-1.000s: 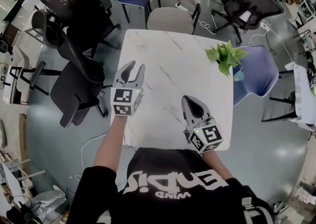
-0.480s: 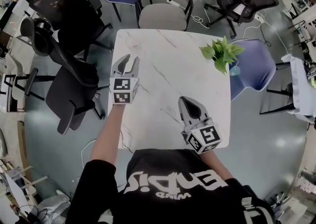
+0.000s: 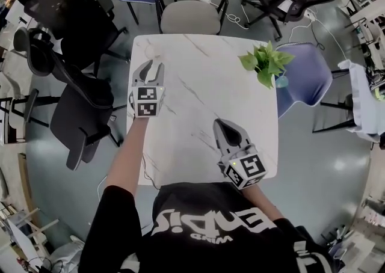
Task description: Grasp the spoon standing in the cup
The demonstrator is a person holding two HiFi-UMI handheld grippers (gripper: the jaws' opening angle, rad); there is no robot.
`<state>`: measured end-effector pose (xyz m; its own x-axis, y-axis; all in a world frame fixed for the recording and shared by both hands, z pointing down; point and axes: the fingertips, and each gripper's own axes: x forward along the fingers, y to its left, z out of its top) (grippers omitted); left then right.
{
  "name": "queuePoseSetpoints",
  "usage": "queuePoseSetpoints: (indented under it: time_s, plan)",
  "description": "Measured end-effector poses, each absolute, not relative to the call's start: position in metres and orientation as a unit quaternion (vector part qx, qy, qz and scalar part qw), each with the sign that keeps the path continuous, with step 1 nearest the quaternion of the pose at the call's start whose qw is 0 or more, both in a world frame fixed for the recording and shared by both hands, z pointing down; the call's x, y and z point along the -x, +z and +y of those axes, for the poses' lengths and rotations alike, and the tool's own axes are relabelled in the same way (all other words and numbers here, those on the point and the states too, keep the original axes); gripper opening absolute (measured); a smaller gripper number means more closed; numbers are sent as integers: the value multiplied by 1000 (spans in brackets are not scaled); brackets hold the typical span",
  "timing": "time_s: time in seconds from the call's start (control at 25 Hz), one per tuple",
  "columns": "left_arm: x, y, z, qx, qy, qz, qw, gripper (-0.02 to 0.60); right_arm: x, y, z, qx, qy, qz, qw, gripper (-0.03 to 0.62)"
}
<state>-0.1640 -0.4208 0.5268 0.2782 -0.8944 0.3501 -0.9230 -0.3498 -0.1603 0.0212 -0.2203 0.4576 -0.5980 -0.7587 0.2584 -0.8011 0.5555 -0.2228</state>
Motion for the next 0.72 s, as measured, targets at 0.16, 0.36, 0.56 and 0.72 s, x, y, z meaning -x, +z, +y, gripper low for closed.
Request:
queuePoseSetpoints:
  time_s: [0.16,0.36,0.56,0.72]
  plan:
    - [169,540,-432,-796,205,-568,43,124,-21,459,-224,-447,163,-877,70,12]
    - [173,556,-447,-796,221,-562,44,124,-21,463,-228,-455,169,-871,73,12]
    - [175,571,-457,-794,233,-560,46,121,-21,469,-230,-458,173,-868,78,12]
    - [173,577,-461,-795,242,-554,48,102,-22,472,-231,-462,178,-865,81,12]
